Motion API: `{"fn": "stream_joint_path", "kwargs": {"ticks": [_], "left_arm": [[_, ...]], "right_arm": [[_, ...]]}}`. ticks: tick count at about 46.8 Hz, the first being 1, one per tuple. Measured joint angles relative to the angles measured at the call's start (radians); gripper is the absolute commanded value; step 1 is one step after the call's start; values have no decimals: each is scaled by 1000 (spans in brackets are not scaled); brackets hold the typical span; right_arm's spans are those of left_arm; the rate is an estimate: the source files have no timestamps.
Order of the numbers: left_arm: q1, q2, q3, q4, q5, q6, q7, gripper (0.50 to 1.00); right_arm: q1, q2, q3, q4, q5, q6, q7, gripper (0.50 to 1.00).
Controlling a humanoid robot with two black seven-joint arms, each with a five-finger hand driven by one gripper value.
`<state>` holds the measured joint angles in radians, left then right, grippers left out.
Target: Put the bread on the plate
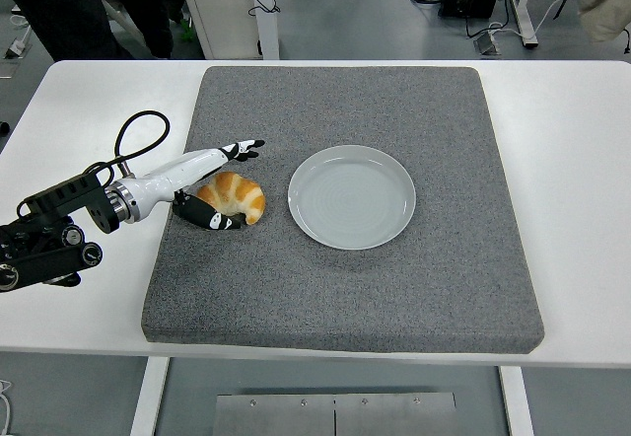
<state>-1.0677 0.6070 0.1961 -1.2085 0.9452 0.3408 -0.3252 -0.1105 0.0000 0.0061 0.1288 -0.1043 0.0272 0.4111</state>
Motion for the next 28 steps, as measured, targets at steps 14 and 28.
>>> {"fn": "stream_joint_path", "kwargs": {"ticks": [14,28], "left_arm": [[6,-19,0,25,-3,0,-18,805],[6,-20,3,32,-5,-3,-17,598]], "right_arm": [[0,0,0,0,0,0,0,1000],[0,0,0,0,0,-1,0,1000]]}}
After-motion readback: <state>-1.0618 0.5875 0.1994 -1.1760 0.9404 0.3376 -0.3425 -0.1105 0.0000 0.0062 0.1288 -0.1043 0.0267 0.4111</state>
